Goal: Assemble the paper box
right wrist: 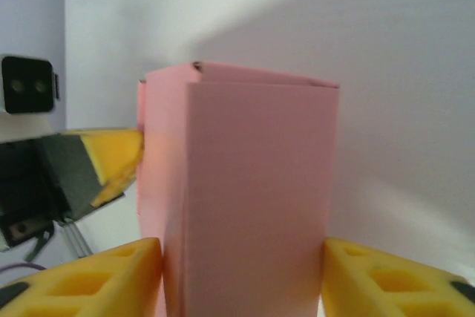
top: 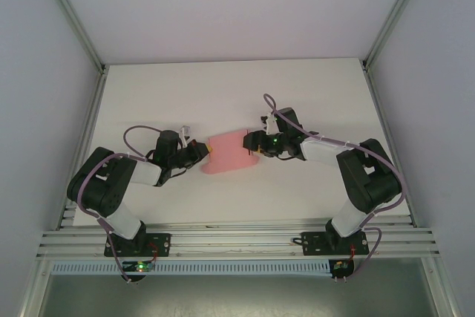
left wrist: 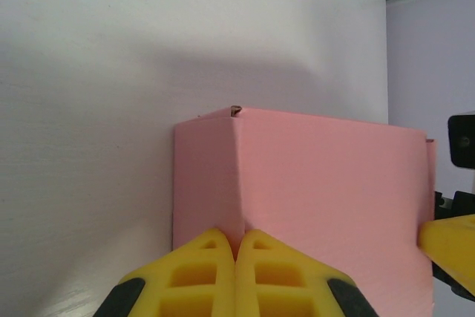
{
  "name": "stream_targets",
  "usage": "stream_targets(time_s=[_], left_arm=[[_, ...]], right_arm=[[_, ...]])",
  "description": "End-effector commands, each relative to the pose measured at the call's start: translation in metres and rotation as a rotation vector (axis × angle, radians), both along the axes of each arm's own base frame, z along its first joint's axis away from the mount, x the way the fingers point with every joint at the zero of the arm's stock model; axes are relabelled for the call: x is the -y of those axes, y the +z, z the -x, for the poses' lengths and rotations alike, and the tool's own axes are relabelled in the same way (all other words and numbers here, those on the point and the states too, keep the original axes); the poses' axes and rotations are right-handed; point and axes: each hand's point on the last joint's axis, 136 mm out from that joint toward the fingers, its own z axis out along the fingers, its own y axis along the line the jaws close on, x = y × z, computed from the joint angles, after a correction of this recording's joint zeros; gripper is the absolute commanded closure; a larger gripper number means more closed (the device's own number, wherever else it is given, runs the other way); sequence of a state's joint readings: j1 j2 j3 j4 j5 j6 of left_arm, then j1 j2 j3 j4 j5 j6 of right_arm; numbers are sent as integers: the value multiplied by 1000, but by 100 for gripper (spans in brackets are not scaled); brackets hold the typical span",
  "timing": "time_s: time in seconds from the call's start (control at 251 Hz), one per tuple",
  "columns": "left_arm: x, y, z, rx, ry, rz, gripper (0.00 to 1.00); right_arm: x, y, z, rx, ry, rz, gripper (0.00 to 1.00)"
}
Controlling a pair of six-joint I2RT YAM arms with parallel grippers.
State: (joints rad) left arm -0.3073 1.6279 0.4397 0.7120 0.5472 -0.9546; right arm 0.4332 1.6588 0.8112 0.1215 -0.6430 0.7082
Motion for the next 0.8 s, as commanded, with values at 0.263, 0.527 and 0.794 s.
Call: stream_targets(time_s=[0.263, 0.527, 0.794], left_arm=[[-1, 9, 1, 57, -42, -33, 86], [-19, 73, 2, 338, -104, -366, 0], [25, 150, 80, 833, -522, -542, 0]], right_arm=[[-13, 30, 0, 36, 32, -135, 60], [-3, 41, 12, 29, 11, -105, 61], [16, 47, 29, -144, -43, -86, 61]])
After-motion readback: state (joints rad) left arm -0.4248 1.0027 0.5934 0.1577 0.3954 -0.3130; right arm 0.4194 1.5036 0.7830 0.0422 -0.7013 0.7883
